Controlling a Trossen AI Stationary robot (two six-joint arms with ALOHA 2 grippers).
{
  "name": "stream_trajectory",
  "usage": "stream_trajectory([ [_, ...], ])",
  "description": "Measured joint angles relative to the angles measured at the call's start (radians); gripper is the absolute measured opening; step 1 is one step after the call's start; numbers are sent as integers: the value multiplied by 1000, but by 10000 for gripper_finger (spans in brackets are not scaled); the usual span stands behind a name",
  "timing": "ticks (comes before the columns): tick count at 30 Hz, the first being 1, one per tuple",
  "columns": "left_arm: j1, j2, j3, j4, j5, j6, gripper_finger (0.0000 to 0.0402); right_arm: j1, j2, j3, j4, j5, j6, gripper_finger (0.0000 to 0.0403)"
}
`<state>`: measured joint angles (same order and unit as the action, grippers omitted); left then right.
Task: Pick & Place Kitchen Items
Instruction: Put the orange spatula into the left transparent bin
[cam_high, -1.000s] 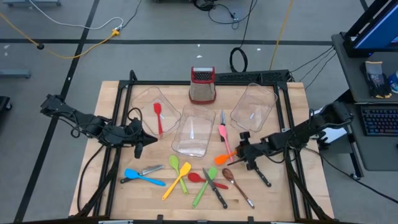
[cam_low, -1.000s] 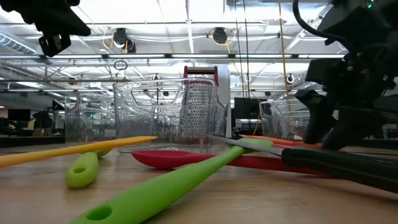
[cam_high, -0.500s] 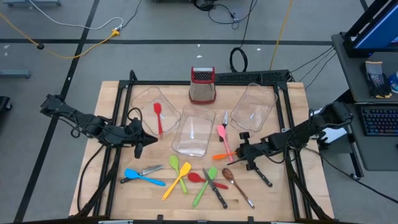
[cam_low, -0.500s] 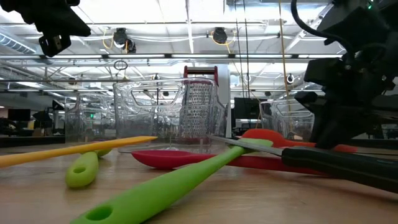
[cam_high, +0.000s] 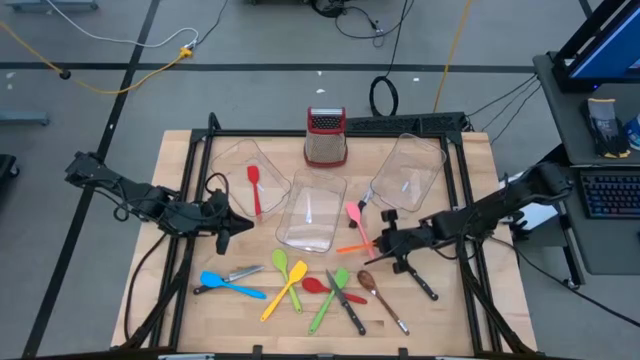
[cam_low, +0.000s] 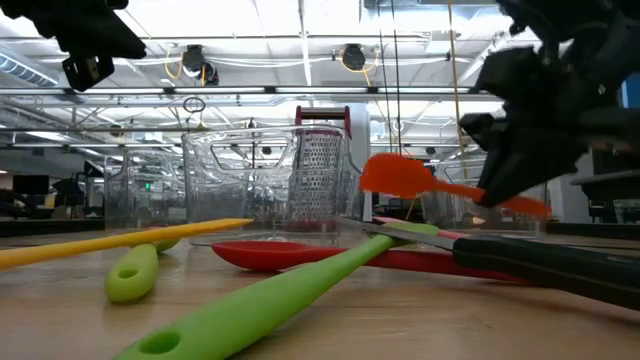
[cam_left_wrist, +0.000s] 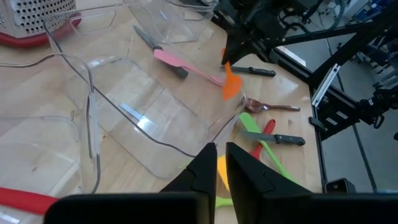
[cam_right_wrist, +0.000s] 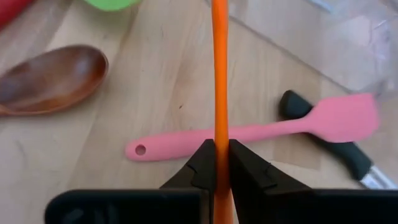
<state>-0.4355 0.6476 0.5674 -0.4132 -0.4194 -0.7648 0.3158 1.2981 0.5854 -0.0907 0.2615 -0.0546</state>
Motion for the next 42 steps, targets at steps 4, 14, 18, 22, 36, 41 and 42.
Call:
stream_trajectory([
  [4, 0, 0, 0, 7, 0, -3, 52, 6, -48, 44, -70, 5, 5, 19],
  [14, 0, 1, 0, 66, 3, 21, 82, 54, -195, 64, 113, 23, 9, 17],
  [18, -1, 26, 0, 189, 11, 92, 96, 59, -200, 64, 307, -16, -3, 17],
  [22, -1, 86, 0, 341, 42, 193, 118, 58, -178, 64, 510, -85, -11, 17],
  [36, -1, 396, 1, 924, 55, 558, 225, 42, -16, 65, 1036, -188, 101, 17],
  [41, -1, 494, 1, 1104, 55, 673, 236, 22, 52, 65, 1133, -188, 158, 17],
  [42, -1, 511, 1, 1133, 55, 687, 236, 15, 66, 65, 1149, -188, 174, 17],
])
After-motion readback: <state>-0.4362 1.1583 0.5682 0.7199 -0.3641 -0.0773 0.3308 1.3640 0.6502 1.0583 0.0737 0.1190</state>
